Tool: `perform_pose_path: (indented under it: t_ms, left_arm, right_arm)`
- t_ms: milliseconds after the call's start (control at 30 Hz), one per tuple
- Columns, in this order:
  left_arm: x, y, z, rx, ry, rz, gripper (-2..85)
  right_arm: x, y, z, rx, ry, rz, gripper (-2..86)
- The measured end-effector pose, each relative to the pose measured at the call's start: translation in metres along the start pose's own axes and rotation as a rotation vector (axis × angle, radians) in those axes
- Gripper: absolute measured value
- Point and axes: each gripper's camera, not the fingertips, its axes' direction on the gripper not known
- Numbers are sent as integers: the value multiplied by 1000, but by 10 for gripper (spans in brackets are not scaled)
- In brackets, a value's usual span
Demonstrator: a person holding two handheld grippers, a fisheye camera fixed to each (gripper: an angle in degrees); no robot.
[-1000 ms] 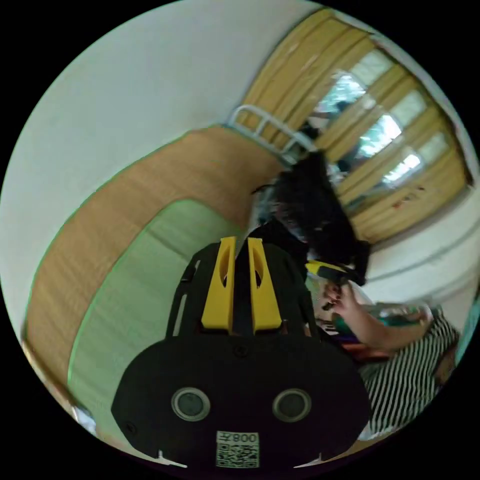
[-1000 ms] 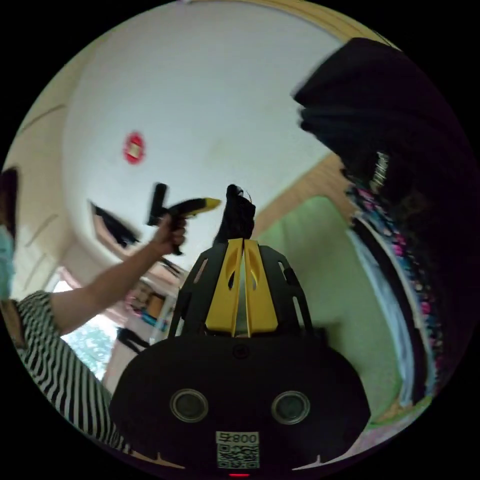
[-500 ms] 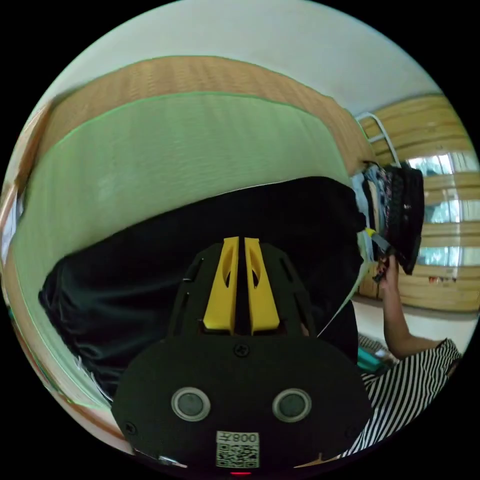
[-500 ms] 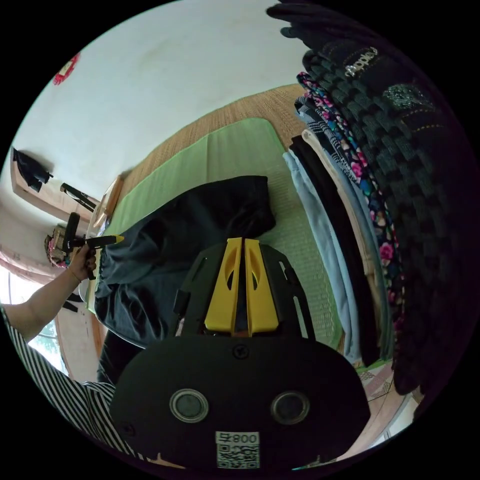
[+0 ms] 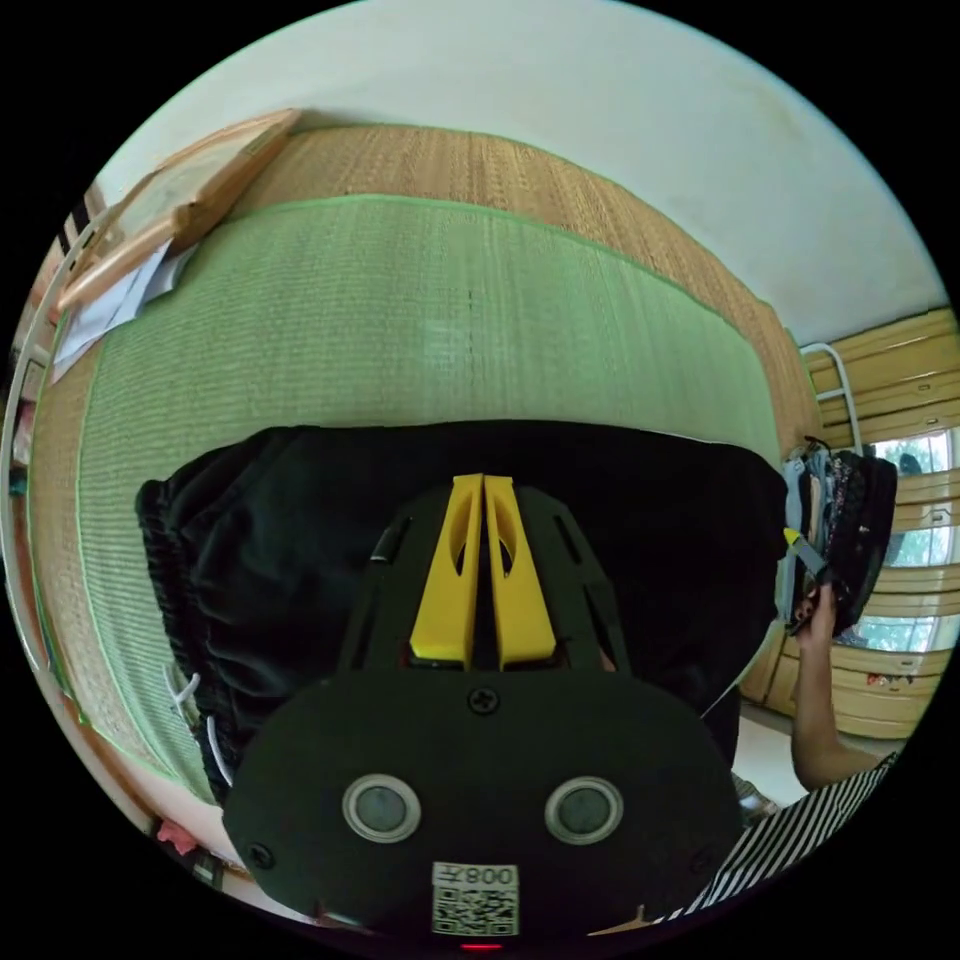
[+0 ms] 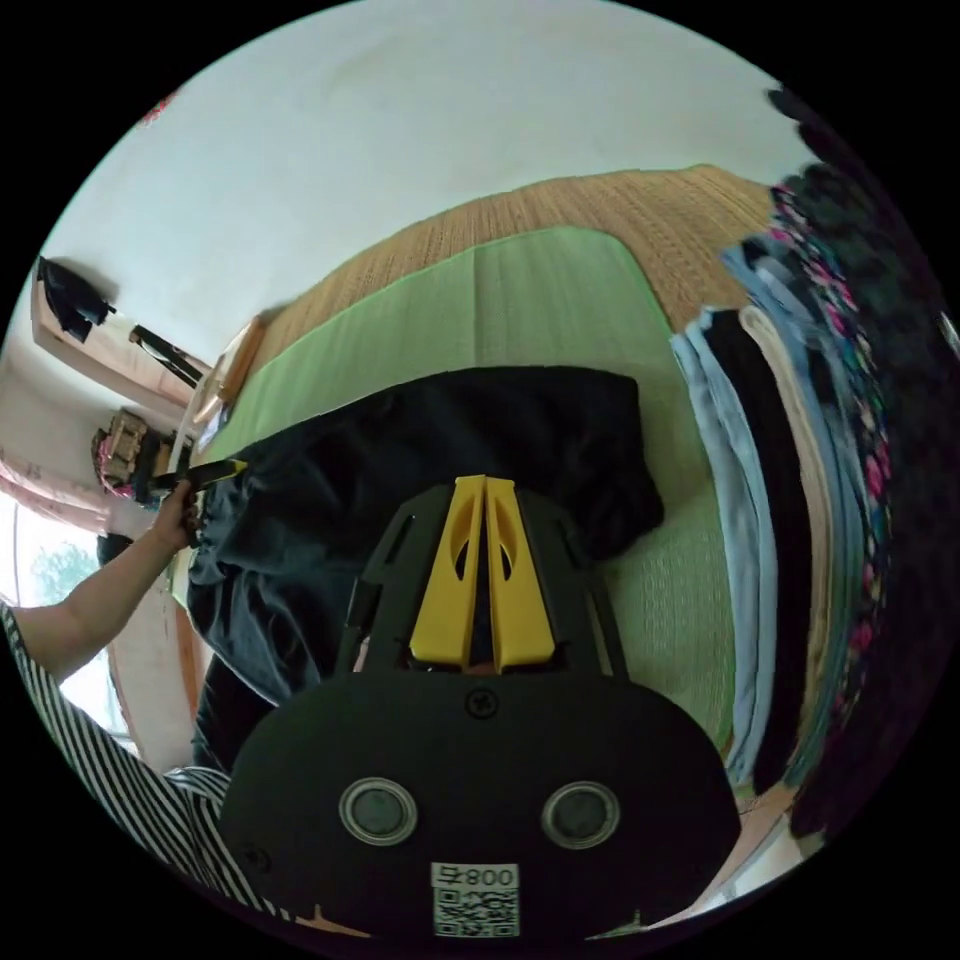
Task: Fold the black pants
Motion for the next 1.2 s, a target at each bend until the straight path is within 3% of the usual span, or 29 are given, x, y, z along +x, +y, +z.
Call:
perform_pose_path:
  t_ms: [100, 333, 467, 633, 767, 967, 1200]
  left_arm:
    - [-2, 3, -33, -16, -16, -4, 2]
    - [8, -40, -137, 27, -46, -61, 2]
    - [30, -21, -215, 98, -8, -4, 1]
    - [40, 60, -308, 158, 95, 24, 1]
    - [44, 153, -364, 74, 125, -36, 1]
    - [42, 231, -425, 1, 75, -226, 1]
    - [71, 243, -499, -41, 61, -188, 2]
  right_arm:
    - [1, -42, 50, -96, 86, 6, -4]
    - [8, -127, 98, -119, 31, 2, -5]
    - [1, -138, 103, -106, 33, -36, -4]
    - [14, -82, 86, -40, -44, -54, -2]
    - [15, -15, 86, -73, -143, -71, 0]
    - [32, 64, 145, -261, 87, -39, 1]
    - [80, 83, 170, -272, 226, 42, 0]
